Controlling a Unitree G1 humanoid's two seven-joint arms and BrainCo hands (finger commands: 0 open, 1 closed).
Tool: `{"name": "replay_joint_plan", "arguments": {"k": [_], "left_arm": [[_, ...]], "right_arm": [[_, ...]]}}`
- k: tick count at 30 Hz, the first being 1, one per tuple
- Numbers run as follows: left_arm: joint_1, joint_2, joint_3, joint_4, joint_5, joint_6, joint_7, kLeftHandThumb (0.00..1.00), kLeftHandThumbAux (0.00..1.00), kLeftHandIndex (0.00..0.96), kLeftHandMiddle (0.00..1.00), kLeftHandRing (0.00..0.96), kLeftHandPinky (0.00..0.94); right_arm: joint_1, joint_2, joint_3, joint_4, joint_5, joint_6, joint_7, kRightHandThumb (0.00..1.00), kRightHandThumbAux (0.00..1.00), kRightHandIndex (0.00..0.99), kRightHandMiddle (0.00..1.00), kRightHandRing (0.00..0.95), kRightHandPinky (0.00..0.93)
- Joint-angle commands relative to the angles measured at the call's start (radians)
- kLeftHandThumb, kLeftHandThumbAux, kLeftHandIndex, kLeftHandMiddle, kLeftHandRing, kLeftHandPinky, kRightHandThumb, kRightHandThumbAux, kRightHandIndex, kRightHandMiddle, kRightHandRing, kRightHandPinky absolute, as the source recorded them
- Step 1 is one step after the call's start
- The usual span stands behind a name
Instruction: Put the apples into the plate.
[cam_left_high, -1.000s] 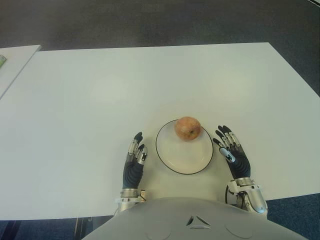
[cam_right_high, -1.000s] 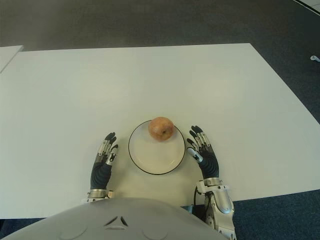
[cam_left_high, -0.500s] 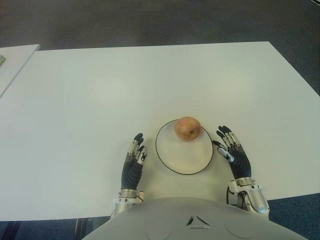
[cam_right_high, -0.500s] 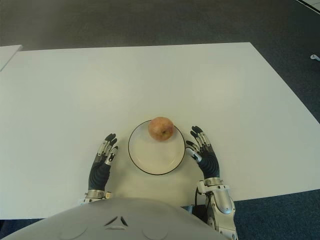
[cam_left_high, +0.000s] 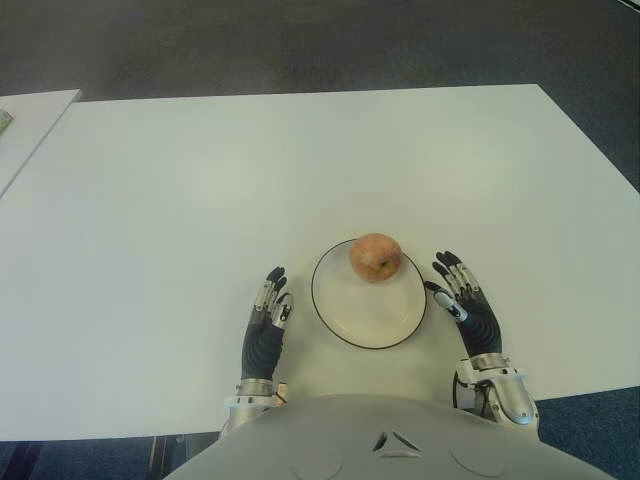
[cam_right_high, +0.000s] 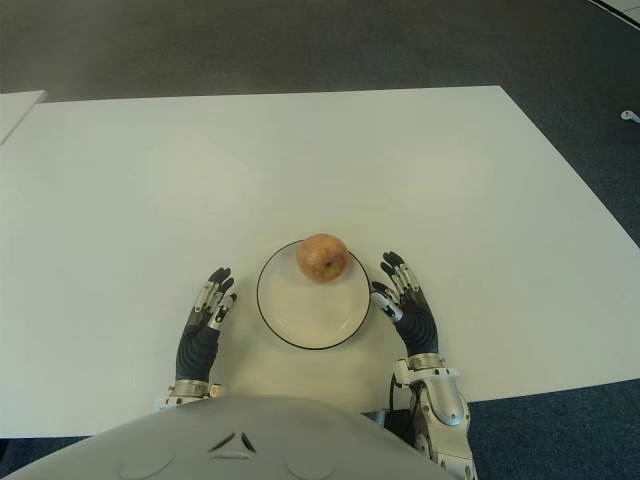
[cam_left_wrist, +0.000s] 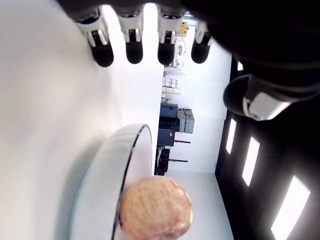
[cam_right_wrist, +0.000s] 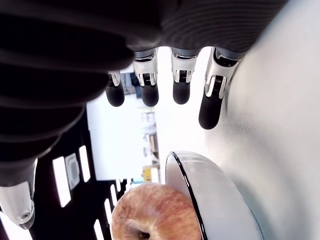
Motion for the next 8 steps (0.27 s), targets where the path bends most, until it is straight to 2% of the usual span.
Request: {"name": "replay_joint_plan", "arguments": {"k": [1, 8], "left_arm": [[0.003, -0.03, -0.019, 0.025, 0.0, 0.04, 0.002, 0.0, 0.367, 0.0, 0.0, 0.0, 0.0], [-0.003, -0.031, -0.01, 0.031, 0.002, 0.032, 0.006, 0.0, 0.367, 0.0, 0.0, 0.0, 0.0]], "right_arm": [[0.028, -0.001, 0.011, 0.014, -0.007, 0.037, 0.0, 0.151, 0.573, 0.0, 0.0, 0.0, 0.0], [0.029, 0.003, 0.013, 0.012, -0.008, 0.039, -0.007, 0.146, 0.575, 0.0, 0.0, 0.0, 0.0]]}}
